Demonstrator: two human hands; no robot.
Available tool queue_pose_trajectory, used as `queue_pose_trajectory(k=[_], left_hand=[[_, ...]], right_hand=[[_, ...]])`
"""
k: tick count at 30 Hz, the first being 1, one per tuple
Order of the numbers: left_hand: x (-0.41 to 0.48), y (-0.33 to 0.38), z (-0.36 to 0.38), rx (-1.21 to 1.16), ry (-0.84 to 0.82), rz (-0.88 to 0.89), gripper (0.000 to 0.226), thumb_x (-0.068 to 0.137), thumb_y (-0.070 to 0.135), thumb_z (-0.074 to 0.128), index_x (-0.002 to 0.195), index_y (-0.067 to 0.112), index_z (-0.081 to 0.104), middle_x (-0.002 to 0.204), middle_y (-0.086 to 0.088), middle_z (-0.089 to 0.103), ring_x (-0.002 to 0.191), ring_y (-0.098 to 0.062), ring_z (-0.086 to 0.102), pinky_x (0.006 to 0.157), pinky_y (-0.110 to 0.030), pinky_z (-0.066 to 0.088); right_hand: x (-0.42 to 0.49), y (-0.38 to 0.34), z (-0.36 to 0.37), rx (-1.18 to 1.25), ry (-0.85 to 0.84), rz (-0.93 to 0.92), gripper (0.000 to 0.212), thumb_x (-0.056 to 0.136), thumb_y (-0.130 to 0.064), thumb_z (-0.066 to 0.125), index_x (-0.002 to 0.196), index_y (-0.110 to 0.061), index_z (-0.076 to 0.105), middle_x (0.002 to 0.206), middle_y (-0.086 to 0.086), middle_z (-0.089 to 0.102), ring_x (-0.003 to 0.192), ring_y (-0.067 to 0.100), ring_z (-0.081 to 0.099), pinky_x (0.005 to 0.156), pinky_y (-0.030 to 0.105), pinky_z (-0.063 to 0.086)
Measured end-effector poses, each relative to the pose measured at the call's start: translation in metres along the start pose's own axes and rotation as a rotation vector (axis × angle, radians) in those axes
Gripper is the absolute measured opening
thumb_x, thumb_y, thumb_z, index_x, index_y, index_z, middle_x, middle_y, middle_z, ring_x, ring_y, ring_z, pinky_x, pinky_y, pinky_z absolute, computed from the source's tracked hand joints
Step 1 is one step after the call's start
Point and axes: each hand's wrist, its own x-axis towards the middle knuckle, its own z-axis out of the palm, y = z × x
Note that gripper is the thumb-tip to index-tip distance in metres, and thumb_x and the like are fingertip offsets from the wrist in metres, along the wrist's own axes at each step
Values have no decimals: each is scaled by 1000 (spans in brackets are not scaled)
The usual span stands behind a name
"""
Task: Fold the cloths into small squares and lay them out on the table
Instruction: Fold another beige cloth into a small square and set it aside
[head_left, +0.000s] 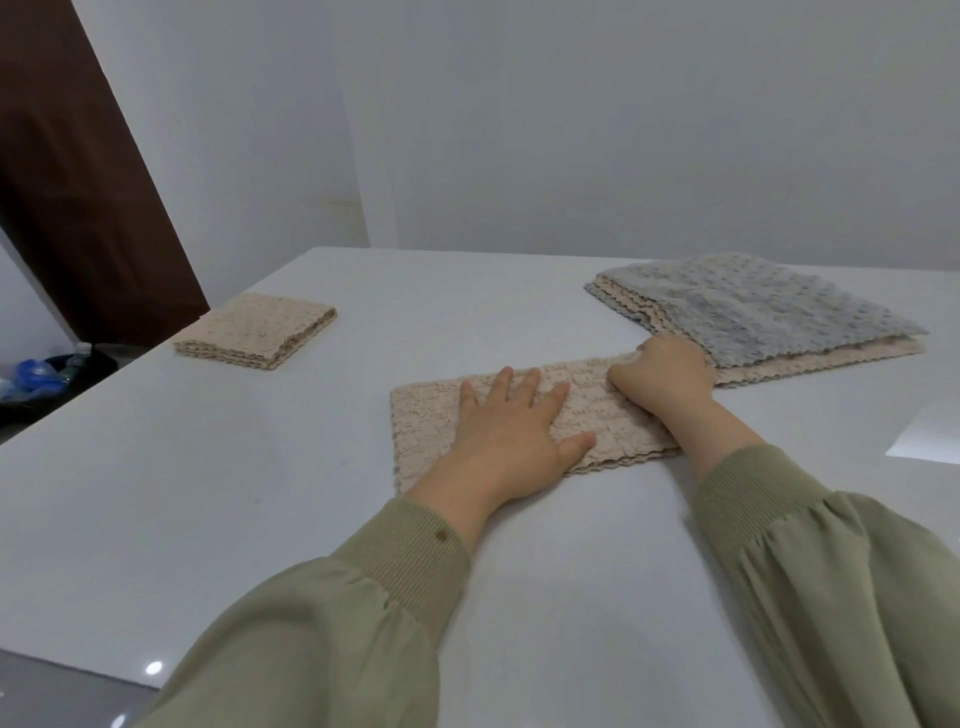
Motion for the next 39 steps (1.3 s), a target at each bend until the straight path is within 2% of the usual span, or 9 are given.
queue_pose_trajectory(k=[5, 8, 11, 16, 21, 24, 31, 36, 39], left_hand=[[-1, 0, 0, -22, 9, 18, 71, 89, 69, 23, 150, 36, 6, 159, 5, -2, 146, -21, -7, 114, -57, -4], [1, -10, -10, -232, 97, 59, 62, 91, 57, 41, 145, 28, 32, 155, 2, 24, 144, -20, 15, 116, -51, 11], [5, -39, -22, -523, 245, -42, 46, 92, 40, 53, 135, 23, 49, 143, 1, 45, 131, -18, 40, 110, -41, 32], [4, -61, -24, -330, 199, -173, 51, 88, 40, 58, 135, 22, 48, 132, -1, 53, 120, -20, 48, 98, -33, 41], [-17, -63, -51, -538, -196, -4, 43, 83, 52, 61, 119, 28, 58, 96, 9, 59, 79, -6, 55, 70, -20, 42], [-33, -77, -63, -821, -486, 47, 36, 89, 44, 53, 104, 12, 62, 80, -3, 65, 56, -14, 56, 55, -23, 47], [-4, -74, -40, -970, 89, -73, 23, 84, 29, 69, 105, 22, 63, 92, -5, 71, 77, -14, 66, 65, -27, 51], [8, -59, -16, -541, 358, -152, 41, 86, 26, 62, 126, 25, 53, 96, 5, 65, 89, -13, 60, 80, -28, 47], [9, -51, -12, -424, 472, -63, 45, 91, 26, 54, 135, 22, 44, 121, 1, 55, 112, -18, 49, 92, -30, 39]], right_hand=[[-2, -2, 0, 44, 33, 32, 37, 70, -29, 57, 104, -12, 57, 118, 14, 51, 116, 36, 45, 97, 45, 40], [-2, 0, 1, 122, 108, -43, 17, 73, -17, 58, 89, -14, 54, 82, 5, 54, 84, 27, 54, 69, 32, 41], [-5, 1, 3, 211, 225, -167, 26, 76, 4, 50, 96, -11, 49, 65, 0, 48, 67, 23, 48, 53, 29, 28], [-6, -7, 3, 286, 583, -413, 32, 73, 12, 52, 100, -4, 59, 74, 7, 61, 73, 30, 57, 74, 43, 46], [-8, -13, 5, 368, 581, -536, 34, 73, 11, 50, 102, -3, 62, 83, 10, 64, 83, 31, 58, 78, 44, 46], [-12, -22, 4, 417, 461, -619, 35, 78, 9, 49, 106, -4, 62, 89, 10, 65, 87, 28, 57, 74, 31, 41], [-37, -51, -1, 493, 205, -741, 43, 80, 7, 51, 117, -14, 57, 97, 3, 57, 92, 18, 52, 82, 29, 43], [-37, -46, 15, 334, 571, -748, 48, 79, 1, 62, 126, -4, 51, 112, 12, 59, 105, 27, 51, 93, 36, 39], [-31, -29, 17, 338, 527, -513, 43, 84, -3, 56, 127, -4, 50, 123, 15, 55, 117, 31, 47, 99, 40, 36]])
